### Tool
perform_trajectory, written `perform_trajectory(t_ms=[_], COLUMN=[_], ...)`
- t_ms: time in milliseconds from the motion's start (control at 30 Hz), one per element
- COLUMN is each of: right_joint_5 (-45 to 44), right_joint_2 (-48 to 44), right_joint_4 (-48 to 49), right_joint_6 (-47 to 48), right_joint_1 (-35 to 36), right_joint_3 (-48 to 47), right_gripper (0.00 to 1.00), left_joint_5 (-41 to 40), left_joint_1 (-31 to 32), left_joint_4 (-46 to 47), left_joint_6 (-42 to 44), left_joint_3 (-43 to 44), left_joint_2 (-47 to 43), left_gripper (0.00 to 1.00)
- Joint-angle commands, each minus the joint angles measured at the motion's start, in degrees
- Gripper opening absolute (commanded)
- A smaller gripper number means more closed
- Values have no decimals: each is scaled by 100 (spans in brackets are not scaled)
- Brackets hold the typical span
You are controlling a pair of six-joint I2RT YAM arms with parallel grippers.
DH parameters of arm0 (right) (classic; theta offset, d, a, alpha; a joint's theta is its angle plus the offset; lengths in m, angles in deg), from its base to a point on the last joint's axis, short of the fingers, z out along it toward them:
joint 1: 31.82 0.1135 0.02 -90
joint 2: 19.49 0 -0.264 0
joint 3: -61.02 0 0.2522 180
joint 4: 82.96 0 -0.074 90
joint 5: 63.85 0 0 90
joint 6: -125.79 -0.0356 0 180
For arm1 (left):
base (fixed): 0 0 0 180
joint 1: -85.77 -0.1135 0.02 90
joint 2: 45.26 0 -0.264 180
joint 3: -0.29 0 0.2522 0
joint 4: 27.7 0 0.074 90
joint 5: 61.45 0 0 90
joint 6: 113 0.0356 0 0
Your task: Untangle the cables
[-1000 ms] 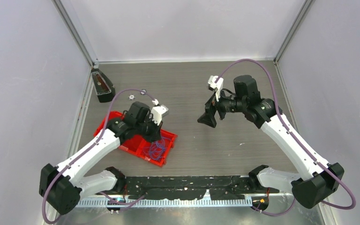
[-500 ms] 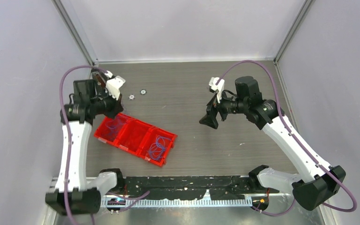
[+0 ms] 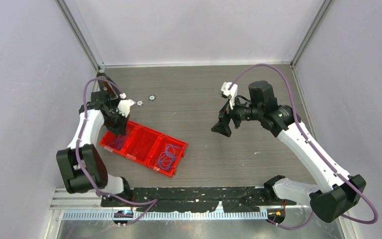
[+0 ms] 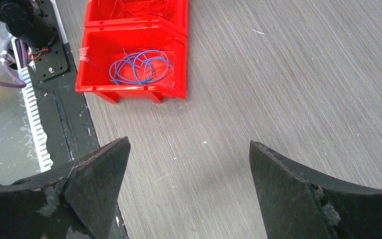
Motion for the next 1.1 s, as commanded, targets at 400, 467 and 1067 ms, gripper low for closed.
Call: perform_trajectory(t_ms=[400,467,1067], right_joint_5=[-79,-81,-7], right_joint_2=[242,269,358], right_joint_4=[-68,-62,82], right_joint_6=[118,132,90], right_joint_1=[-26,-32,-34], right_joint_3=[-242,-247,-247], right_gripper=[96,96,96], left_joint_5=[-442,-408,830], left_joint_1=[-26,-32,-292], left_joint_4=[1753,1856,-560], left_joint_6=[697,710,1012], left_joint_3=[-340,-424,592], left_joint_2=[1317,1199,-555], left_gripper=[0,0,69])
